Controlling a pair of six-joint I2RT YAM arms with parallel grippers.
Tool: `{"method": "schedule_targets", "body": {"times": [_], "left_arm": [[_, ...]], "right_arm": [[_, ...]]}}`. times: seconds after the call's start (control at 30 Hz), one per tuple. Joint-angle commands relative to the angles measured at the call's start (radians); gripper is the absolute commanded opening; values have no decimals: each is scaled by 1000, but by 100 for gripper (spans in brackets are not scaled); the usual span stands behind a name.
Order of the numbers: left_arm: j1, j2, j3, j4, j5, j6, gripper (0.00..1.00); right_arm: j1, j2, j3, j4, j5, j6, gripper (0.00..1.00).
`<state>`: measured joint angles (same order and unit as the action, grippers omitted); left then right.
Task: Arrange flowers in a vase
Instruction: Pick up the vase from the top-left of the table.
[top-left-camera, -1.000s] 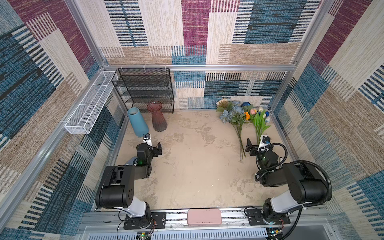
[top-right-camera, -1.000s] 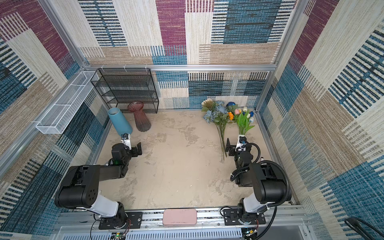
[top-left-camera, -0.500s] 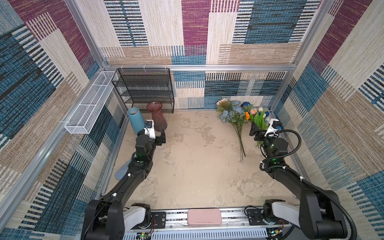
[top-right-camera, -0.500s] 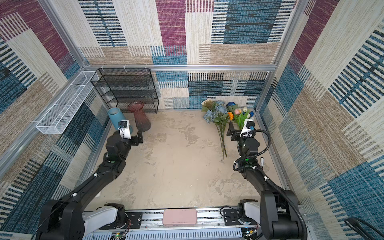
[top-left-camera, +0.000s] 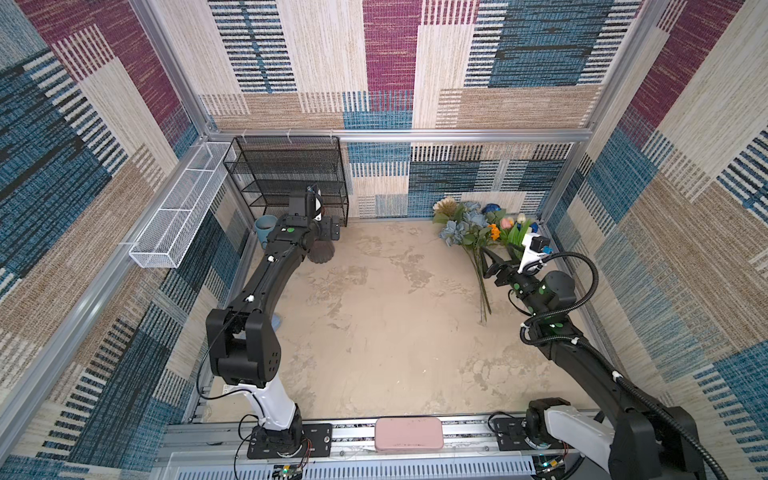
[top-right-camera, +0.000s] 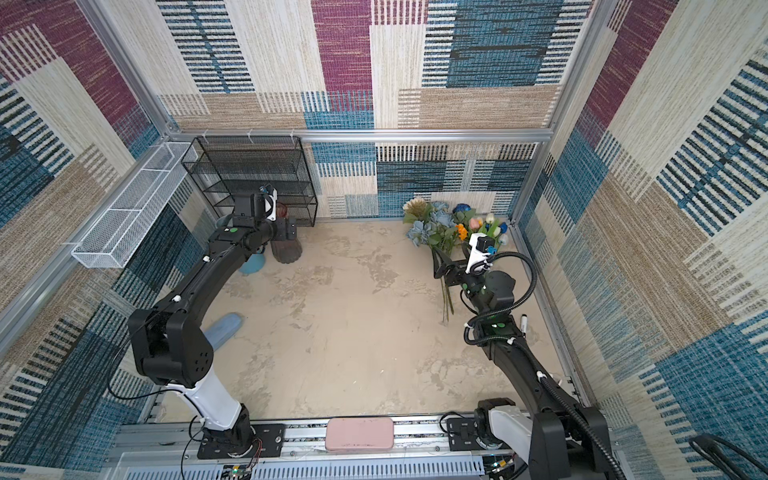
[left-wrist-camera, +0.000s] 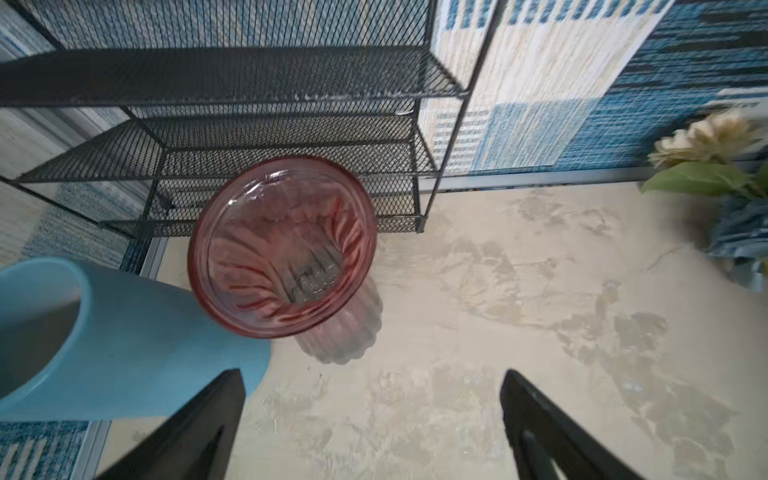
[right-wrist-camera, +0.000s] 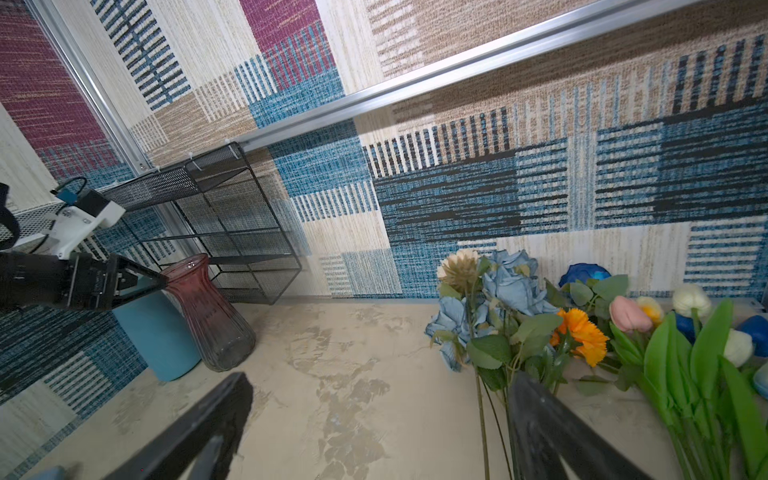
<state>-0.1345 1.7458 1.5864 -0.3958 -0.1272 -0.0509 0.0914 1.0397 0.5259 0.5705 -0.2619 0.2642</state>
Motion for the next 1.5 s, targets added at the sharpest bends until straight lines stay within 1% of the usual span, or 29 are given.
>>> {"method": "schedule_targets", "body": {"times": [0.0,0.1,0.17,0.23,0.47,0.63,0.87,0.97,1.03,1.07,1.13,1.2,1.33,1.4,1.47], "left_arm": [[-3,-45,-126,117,-17,-62,99],[-4,-110,-311,338,-40,-73,99],[-4,-123,-380,436,-54,-67,99],[-3,-103,-417,524,-61,-52,99],[13,35,-391,681,-66,-22,99],[13,120,-383,851,-100,24,99],[22,242,-293,967,-120,61,99],[30,295,-245,980,-114,61,98],[35,324,-210,977,-116,56,94],[38,338,-193,974,-114,58,90],[40,358,-170,978,-125,67,88],[43,374,-149,980,-123,74,81],[53,403,-117,994,-103,81,76],[55,413,-106,996,-95,87,66],[57,420,-100,999,-89,92,61]], "right_arm": [[4,-45,-30,-28,19,12,100],[4,-85,-53,-35,37,-2,100],[3,-99,-60,-26,25,-12,100],[4,-104,-65,-8,11,-20,100],[4,-81,-69,77,-25,-15,100],[4,-78,-60,44,1,-12,100],[4,-167,-103,26,30,-21,100],[4,-209,-112,3,57,-26,100],[4,-235,-112,-11,65,-31,100],[4,-247,-112,-16,68,-35,100],[4,-265,-110,-24,74,-39,100],[4,-278,-110,-32,79,-44,100],[4,-290,-116,-27,86,-41,100],[4,-287,-113,-29,82,-37,100],[4,-284,-107,-33,75,-33,100]]}}
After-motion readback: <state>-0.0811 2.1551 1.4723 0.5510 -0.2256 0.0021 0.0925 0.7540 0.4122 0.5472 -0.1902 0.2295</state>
